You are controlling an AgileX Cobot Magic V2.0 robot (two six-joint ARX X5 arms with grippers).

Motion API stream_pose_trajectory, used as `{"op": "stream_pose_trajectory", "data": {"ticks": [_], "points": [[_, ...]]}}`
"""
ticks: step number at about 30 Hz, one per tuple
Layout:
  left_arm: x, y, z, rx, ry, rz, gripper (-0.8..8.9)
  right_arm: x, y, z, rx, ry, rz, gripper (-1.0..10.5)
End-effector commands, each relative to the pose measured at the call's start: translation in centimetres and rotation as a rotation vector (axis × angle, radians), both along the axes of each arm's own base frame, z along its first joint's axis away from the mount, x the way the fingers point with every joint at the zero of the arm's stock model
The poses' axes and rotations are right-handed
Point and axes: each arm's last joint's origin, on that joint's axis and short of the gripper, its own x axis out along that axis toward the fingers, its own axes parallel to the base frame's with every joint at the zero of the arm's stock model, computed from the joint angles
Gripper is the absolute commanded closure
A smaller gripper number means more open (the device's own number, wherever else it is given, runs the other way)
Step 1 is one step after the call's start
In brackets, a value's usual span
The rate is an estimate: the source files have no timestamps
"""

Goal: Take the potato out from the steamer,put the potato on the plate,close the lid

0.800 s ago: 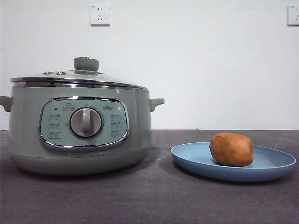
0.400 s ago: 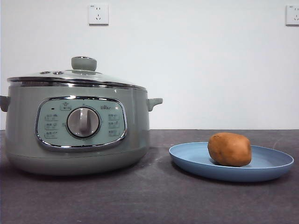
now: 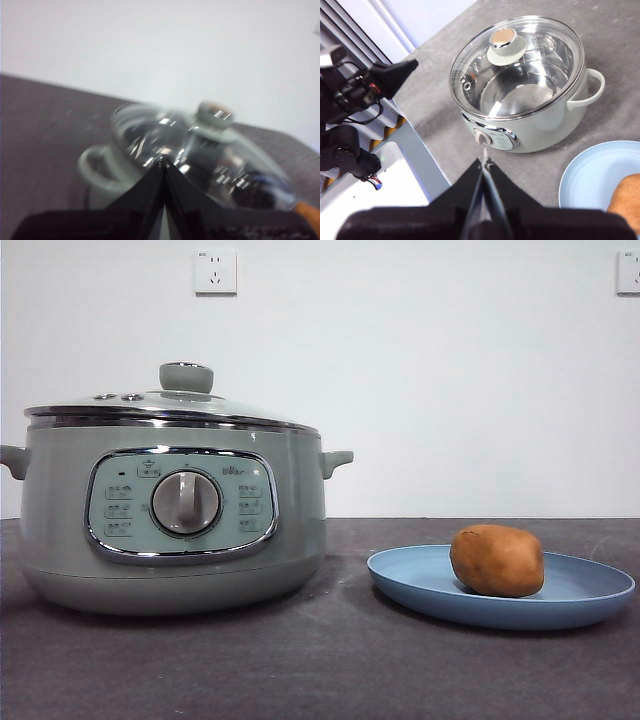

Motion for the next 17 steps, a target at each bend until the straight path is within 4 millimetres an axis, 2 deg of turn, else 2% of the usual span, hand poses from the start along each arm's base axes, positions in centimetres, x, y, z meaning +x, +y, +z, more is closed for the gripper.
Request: {"op": "stream_pose_trajectory", "data": {"ticks": [1, 17], "points": [[-0.2, 0.3, -1.0, 0.0, 0.047, 0.026, 8.16, 0.0, 0.0, 0.0, -0.001, -0.005, 0.003, 9.5], [-0.6, 0.9, -3.5, 0.008, 0.104, 0.072, 8.17, 0.0, 0.0, 0.0, -0.001, -0.005, 0.003, 9.5]]}}
